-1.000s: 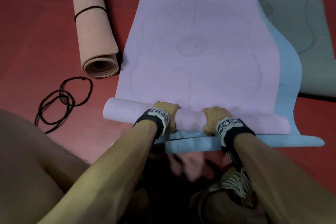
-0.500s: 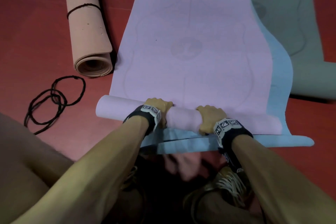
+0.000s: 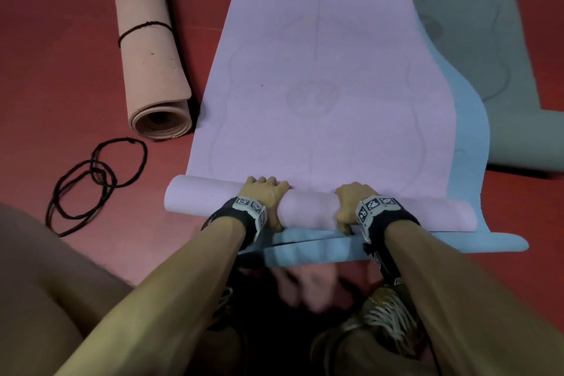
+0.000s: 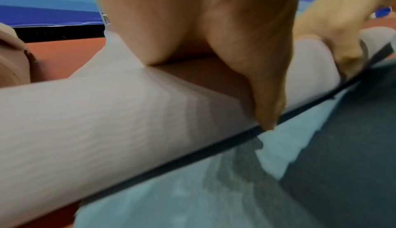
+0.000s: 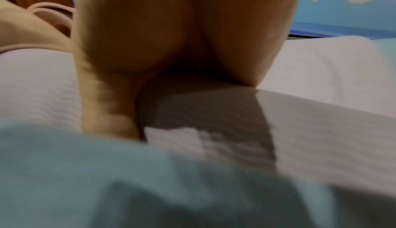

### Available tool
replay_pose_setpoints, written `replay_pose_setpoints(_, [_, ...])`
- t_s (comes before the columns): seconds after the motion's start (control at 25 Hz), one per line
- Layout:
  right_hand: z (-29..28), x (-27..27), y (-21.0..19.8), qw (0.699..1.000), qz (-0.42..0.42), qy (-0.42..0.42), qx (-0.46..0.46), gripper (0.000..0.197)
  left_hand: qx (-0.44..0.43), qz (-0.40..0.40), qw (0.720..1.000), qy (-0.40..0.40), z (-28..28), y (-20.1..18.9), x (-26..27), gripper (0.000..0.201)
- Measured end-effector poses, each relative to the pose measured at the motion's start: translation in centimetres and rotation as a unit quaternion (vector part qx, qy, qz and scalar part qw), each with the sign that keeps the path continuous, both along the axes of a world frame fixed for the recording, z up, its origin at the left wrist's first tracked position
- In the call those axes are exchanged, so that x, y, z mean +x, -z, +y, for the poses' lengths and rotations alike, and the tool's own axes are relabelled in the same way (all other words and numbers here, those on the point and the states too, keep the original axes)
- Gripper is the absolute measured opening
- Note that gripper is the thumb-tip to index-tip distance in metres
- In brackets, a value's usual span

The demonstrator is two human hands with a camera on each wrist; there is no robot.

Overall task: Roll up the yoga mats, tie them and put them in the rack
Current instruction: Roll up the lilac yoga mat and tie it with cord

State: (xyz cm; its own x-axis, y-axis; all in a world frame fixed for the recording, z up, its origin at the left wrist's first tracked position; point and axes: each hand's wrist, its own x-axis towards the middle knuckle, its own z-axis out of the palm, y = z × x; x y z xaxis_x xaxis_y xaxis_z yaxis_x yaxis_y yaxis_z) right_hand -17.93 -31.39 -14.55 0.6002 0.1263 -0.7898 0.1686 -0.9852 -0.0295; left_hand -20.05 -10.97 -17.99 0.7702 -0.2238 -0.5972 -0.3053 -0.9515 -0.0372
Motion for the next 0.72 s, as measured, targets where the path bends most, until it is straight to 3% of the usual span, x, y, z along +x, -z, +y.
replay_pose_setpoints(0.12, [0.2,1.3,-0.3,0.999,0.034,0.034,-0.002,0.05,0.018,-0.065,0.998,0.012,0.9,-0.8,-1.5,0.087])
replay_pose_setpoints(0.32, [-0.6,0.4,0.9,1.0,0.011,0.018,0.019,0.099,0.034,0.025,0.999,0.006,0.1,-1.4,1.1,0.085])
replay_pose_setpoints(0.52, [-1.0,-3.1,0.9,0.986,-0.151,-0.061,0.026,0.082,0.191,0.069,0.978,0.043,-3.0,-1.7,2.5,0.046])
replay_pose_setpoints(0.64, [-0.7,-3.4,1.1,0.992,-0.115,-0.049,0.017,0.076,0.193,0.076,0.972,0.107,-3.0,-1.4,1.8,0.056])
replay_pose_setpoints(0.72, [-0.5,-2.2,1.0,0.997,-0.064,-0.03,0.015,0.081,0.169,0.084,0.98,0.06,-2.7,-1.7,1.1,0.057])
